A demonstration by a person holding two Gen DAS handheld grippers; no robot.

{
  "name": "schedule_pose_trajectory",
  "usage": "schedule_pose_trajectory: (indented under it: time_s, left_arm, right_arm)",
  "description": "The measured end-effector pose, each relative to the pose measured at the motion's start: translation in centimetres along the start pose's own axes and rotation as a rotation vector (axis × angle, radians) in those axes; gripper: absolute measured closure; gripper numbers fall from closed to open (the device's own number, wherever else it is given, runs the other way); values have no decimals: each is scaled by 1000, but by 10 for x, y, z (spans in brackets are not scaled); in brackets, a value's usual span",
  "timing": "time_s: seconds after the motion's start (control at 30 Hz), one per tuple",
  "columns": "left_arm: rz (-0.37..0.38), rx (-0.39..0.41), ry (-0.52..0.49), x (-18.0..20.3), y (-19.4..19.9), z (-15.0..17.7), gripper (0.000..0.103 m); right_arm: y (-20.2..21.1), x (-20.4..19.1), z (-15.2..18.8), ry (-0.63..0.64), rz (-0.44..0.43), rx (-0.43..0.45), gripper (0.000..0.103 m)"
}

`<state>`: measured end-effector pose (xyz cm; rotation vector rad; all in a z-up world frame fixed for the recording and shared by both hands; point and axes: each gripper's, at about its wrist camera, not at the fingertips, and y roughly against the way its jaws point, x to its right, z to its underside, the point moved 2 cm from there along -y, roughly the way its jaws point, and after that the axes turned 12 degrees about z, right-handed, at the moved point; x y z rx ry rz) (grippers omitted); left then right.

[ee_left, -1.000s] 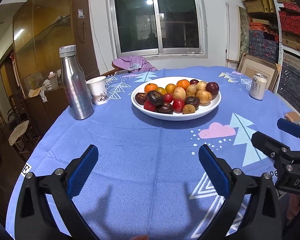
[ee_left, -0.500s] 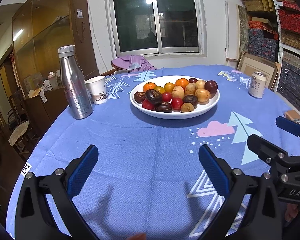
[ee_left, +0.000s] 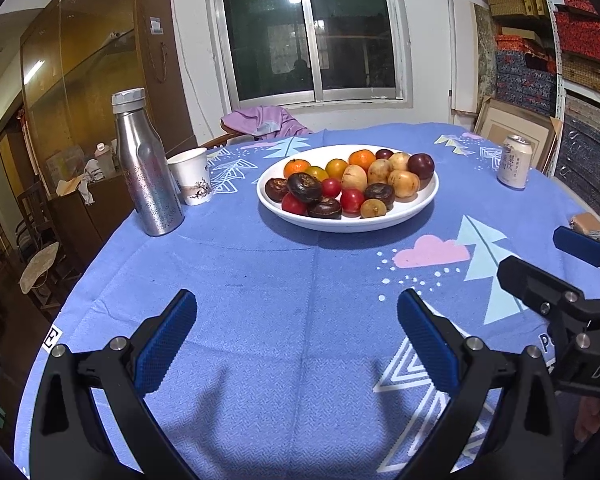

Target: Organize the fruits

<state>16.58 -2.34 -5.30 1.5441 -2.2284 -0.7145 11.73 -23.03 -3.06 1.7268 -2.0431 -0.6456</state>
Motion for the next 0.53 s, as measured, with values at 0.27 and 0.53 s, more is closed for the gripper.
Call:
schedule_pose_trajectory:
  time_s: [0.27,0.53]
  left_arm:
    - [-7,40,22,-2,6,0,4]
    - [7,27,15,-2,4,-1,4]
  right_arm:
    - [1,-2,1,23,19,14,3]
    - [0,0,0,5,14,6,3]
